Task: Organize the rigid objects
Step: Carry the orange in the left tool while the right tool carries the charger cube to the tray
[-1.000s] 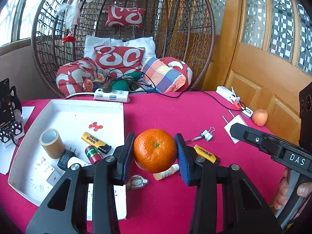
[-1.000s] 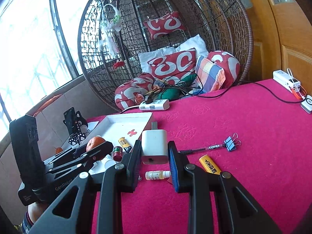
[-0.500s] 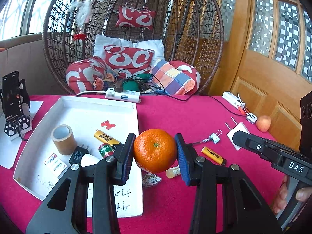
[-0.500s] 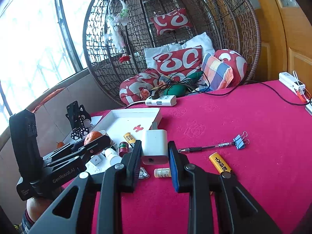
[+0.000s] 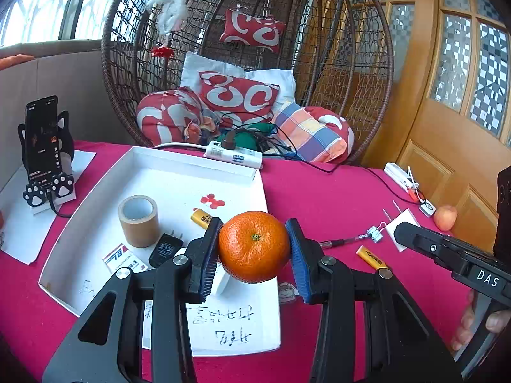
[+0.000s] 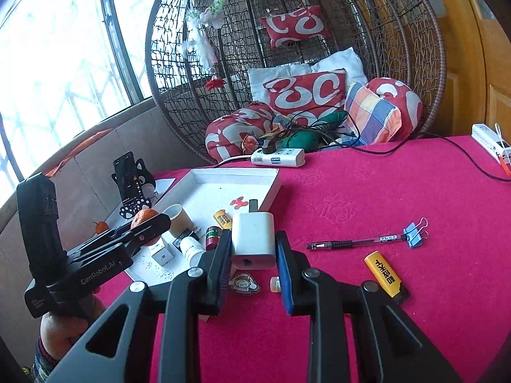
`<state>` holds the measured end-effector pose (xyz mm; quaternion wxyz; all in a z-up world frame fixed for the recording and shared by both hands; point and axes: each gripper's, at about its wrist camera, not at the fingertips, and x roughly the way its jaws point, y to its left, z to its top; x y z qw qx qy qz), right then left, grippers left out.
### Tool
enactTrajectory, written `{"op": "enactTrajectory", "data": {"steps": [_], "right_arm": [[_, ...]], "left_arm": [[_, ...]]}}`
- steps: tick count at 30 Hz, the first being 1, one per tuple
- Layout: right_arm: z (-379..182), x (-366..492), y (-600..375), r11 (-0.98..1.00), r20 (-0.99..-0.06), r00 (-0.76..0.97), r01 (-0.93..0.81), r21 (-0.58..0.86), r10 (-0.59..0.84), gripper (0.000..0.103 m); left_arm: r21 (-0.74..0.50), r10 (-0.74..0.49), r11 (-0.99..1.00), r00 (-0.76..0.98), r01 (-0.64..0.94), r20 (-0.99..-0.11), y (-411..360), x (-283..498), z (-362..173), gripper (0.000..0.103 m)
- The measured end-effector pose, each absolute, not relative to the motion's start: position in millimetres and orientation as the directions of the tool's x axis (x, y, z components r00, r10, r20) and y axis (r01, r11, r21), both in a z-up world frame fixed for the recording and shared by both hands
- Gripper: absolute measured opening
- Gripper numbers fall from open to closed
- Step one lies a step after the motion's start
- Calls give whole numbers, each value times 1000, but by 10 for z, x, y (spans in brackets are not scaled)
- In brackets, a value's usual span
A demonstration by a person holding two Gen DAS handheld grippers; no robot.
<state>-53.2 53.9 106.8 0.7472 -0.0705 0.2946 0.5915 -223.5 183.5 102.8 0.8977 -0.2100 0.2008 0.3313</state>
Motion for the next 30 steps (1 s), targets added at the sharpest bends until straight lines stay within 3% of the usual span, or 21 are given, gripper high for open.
{"op": "enactTrajectory", "data": {"steps": [18, 30], "right_arm": [[878, -598, 1335, 237, -606, 57, -946, 221, 794, 26], [597, -673, 2129, 236, -668, 54, -954, 185, 742, 26]], "left_arm": [[-272, 611, 529, 583, -804, -535, 2788, -2747, 961, 40], [-268, 503, 525, 548, -808, -668, 3599, -2207, 669, 40]]}}
